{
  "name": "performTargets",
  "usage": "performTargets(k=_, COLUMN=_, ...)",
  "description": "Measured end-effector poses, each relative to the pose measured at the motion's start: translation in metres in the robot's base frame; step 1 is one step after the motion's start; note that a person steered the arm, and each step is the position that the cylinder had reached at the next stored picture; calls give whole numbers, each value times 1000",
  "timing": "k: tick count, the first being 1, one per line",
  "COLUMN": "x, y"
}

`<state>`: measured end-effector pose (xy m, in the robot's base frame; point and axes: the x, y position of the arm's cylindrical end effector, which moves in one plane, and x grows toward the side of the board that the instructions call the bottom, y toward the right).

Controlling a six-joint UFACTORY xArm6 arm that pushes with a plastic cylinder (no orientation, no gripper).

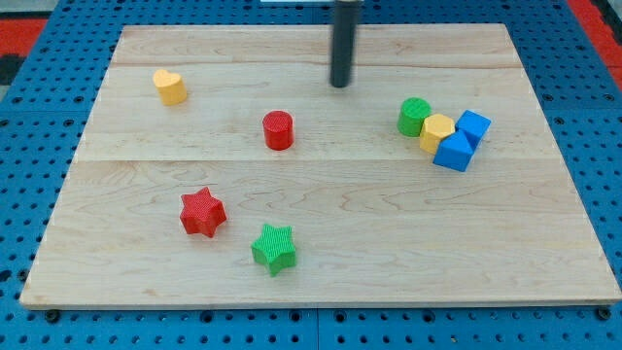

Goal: Push the red circle into the green circle

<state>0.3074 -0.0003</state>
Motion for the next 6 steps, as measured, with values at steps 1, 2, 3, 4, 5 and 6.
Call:
performTargets(k=1, x=6, y=-45)
performTargets(k=2, x=65, y=-91)
performTargets(k=3, x=107, y=-69)
performTargets(k=4, x=111, y=20)
performTargets(k=5, x=100, y=30)
performTargets(k=6, x=93, y=-14)
